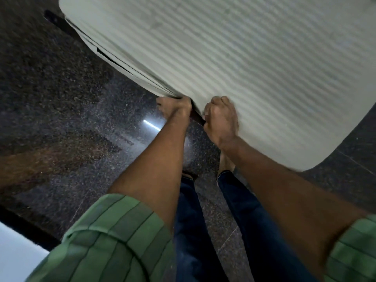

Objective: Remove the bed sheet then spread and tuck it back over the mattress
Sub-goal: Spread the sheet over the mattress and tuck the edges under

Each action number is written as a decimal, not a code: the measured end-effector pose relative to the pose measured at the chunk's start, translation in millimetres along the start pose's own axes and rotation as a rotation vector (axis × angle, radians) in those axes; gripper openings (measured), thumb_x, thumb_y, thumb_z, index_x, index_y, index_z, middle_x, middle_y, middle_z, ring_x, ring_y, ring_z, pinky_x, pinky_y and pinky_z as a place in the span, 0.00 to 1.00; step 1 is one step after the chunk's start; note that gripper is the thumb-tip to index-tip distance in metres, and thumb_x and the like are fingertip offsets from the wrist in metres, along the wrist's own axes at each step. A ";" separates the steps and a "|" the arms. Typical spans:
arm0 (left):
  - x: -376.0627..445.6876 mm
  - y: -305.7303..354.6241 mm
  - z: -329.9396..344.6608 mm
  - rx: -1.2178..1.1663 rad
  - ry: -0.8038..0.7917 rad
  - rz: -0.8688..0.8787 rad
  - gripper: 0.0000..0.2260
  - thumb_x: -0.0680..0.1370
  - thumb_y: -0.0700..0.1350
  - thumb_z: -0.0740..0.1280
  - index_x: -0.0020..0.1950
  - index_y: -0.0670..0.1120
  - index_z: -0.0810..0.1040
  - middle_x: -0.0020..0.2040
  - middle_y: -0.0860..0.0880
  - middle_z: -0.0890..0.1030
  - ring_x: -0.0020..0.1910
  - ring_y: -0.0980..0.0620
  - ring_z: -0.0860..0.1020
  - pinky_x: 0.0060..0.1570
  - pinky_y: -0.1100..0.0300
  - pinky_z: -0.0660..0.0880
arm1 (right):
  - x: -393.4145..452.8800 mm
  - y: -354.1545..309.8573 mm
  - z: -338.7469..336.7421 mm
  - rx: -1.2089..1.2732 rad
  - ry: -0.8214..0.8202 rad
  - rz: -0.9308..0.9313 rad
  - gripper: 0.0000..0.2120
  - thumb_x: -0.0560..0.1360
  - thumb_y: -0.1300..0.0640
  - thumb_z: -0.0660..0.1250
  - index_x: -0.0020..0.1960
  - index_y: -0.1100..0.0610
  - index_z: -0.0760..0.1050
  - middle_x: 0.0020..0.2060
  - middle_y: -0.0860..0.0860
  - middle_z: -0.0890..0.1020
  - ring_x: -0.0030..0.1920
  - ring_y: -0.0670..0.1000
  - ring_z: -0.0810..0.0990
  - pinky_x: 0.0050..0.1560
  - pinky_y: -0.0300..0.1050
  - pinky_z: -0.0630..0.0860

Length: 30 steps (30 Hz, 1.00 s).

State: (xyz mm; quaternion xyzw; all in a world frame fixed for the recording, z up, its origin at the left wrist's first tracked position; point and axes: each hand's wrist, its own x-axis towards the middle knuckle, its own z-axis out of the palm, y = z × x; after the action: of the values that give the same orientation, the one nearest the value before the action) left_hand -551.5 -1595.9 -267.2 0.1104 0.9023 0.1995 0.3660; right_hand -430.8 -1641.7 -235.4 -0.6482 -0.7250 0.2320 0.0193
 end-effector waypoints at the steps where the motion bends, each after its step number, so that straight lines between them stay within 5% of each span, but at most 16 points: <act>1: 1.0 -1.7 -3.6 -0.001 -0.054 0.014 0.31 0.72 0.47 0.74 0.69 0.40 0.64 0.68 0.40 0.74 0.64 0.40 0.76 0.63 0.52 0.77 | 0.1 -0.2 0.1 0.003 -0.038 -0.009 0.08 0.65 0.65 0.75 0.42 0.57 0.83 0.46 0.54 0.81 0.53 0.58 0.76 0.56 0.52 0.72; 5: 7.6 -25.9 -22.9 -0.299 -0.418 -0.015 0.31 0.66 0.44 0.73 0.68 0.37 0.72 0.57 0.44 0.83 0.53 0.45 0.83 0.44 0.55 0.82 | 1.9 0.5 -8.4 -0.185 -0.164 -0.106 0.10 0.71 0.60 0.72 0.53 0.59 0.83 0.53 0.54 0.80 0.59 0.58 0.75 0.60 0.54 0.73; 7: 10.7 -34.8 -31.9 -0.414 -0.462 -0.068 0.32 0.68 0.46 0.73 0.70 0.38 0.72 0.57 0.46 0.83 0.51 0.50 0.82 0.44 0.54 0.80 | 9.8 -8.8 -11.4 -0.208 -0.156 -0.070 0.13 0.73 0.57 0.70 0.55 0.62 0.82 0.55 0.57 0.80 0.60 0.60 0.77 0.59 0.55 0.76; 11: 20.6 -26.2 -39.8 -0.301 -0.304 0.066 0.46 0.66 0.48 0.80 0.78 0.45 0.60 0.67 0.48 0.76 0.63 0.47 0.78 0.67 0.51 0.75 | 27.3 -22.2 -13.9 -0.145 -0.177 0.138 0.16 0.74 0.50 0.68 0.54 0.61 0.83 0.52 0.61 0.84 0.54 0.64 0.83 0.53 0.52 0.80; 15: 29.9 -18.7 -45.8 -0.232 -0.253 0.126 0.34 0.62 0.42 0.79 0.65 0.46 0.69 0.55 0.49 0.82 0.51 0.49 0.82 0.58 0.56 0.80 | 38.0 -23.3 -18.4 -0.130 -0.218 0.181 0.18 0.72 0.44 0.70 0.54 0.55 0.84 0.52 0.60 0.85 0.53 0.63 0.83 0.52 0.51 0.79; 21: 33.2 -19.1 -34.8 -0.382 -0.201 0.067 0.46 0.62 0.41 0.80 0.77 0.45 0.63 0.64 0.45 0.80 0.56 0.47 0.81 0.61 0.54 0.80 | 33.6 -27.3 -14.9 -0.103 -0.167 0.180 0.07 0.72 0.49 0.69 0.46 0.51 0.77 0.45 0.52 0.84 0.49 0.60 0.82 0.46 0.49 0.74; 25: 40.6 -15.3 -22.9 -0.316 -0.174 0.059 0.39 0.63 0.41 0.80 0.70 0.44 0.65 0.58 0.44 0.80 0.50 0.46 0.83 0.55 0.54 0.83 | 26.2 -23.0 -8.2 0.010 -0.101 0.173 0.09 0.71 0.48 0.70 0.43 0.51 0.73 0.42 0.48 0.82 0.47 0.57 0.80 0.43 0.47 0.71; 30: 50.4 11.9 -14.1 -0.062 -0.060 -0.057 0.36 0.65 0.47 0.79 0.64 0.43 0.62 0.62 0.39 0.78 0.54 0.38 0.82 0.54 0.44 0.82 | 32.1 -41.5 11.4 -0.001 0.108 0.049 0.24 0.65 0.44 0.71 0.57 0.53 0.72 0.58 0.53 0.73 0.60 0.57 0.71 0.57 0.55 0.72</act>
State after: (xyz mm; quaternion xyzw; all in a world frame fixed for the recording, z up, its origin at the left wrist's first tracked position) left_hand -596.5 -1571.8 -283.8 0.0794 0.8871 0.2134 0.4014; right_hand -478.3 -1617.0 -239.3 -0.6772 -0.7071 0.1966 0.0523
